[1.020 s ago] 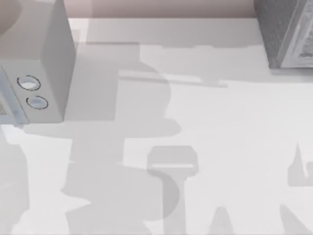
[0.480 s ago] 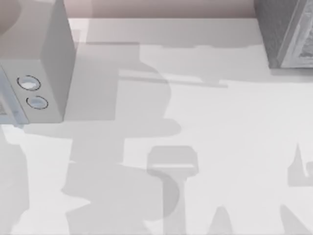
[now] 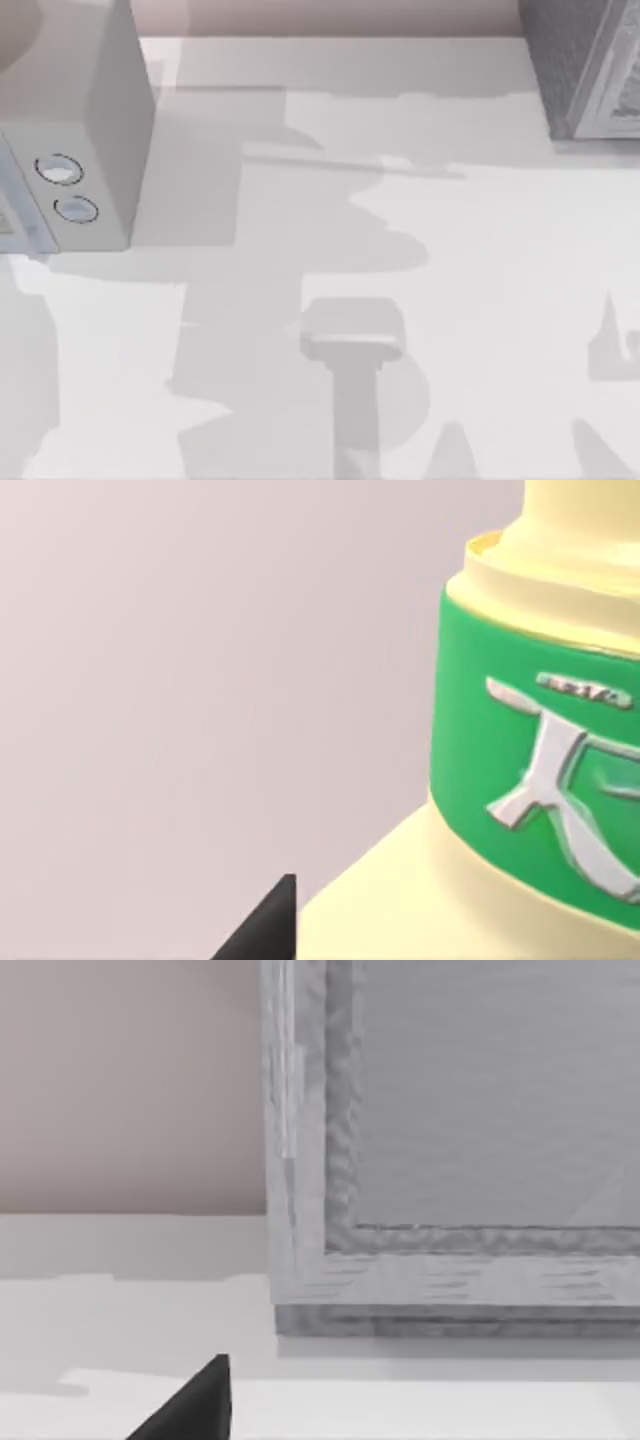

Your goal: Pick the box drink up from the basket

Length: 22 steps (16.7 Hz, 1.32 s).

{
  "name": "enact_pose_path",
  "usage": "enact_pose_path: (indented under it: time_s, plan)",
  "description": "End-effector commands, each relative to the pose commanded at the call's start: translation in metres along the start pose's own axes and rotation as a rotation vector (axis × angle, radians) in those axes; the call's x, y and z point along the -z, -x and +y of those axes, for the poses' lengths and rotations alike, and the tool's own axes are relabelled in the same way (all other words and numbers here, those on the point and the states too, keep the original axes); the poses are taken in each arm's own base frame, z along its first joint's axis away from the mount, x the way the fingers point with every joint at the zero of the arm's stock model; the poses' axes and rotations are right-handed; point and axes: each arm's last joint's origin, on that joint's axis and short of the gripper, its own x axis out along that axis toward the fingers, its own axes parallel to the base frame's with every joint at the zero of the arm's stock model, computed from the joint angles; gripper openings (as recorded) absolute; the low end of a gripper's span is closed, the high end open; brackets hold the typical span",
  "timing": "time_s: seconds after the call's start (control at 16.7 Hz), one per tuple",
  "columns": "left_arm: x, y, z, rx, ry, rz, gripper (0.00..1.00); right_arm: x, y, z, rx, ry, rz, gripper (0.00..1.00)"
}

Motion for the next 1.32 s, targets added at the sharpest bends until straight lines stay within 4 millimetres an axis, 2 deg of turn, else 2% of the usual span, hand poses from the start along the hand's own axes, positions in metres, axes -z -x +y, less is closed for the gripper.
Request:
enact_pose_path:
  time_s: [0.42,0.66,0.84,1.14,1.32]
  plan:
    - [-0.077,-0.003,0.002,-0.002,-0.013,-0.014,0.00,0.000,0.000,0.000,0.000,0.000,0.000,1.00]
    - [-0.105,0.004,-0.002,-0.007,0.003,-0.001,0.00,0.000,0.000,0.000,0.000,0.000,0.000,1.00]
    - [-0.112,0.006,-0.003,-0.012,0.011,0.004,0.00,0.000,0.000,0.000,0.000,0.000,0.000,1.00]
    - [-0.112,0.007,-0.001,-0.016,0.008,0.004,0.00,0.000,0.000,0.000,0.000,0.000,0.000,1.00]
    - [-0.108,0.016,-0.009,-0.016,0.020,0.019,0.00,0.000,0.000,0.000,0.000,0.000,0.000,1.00]
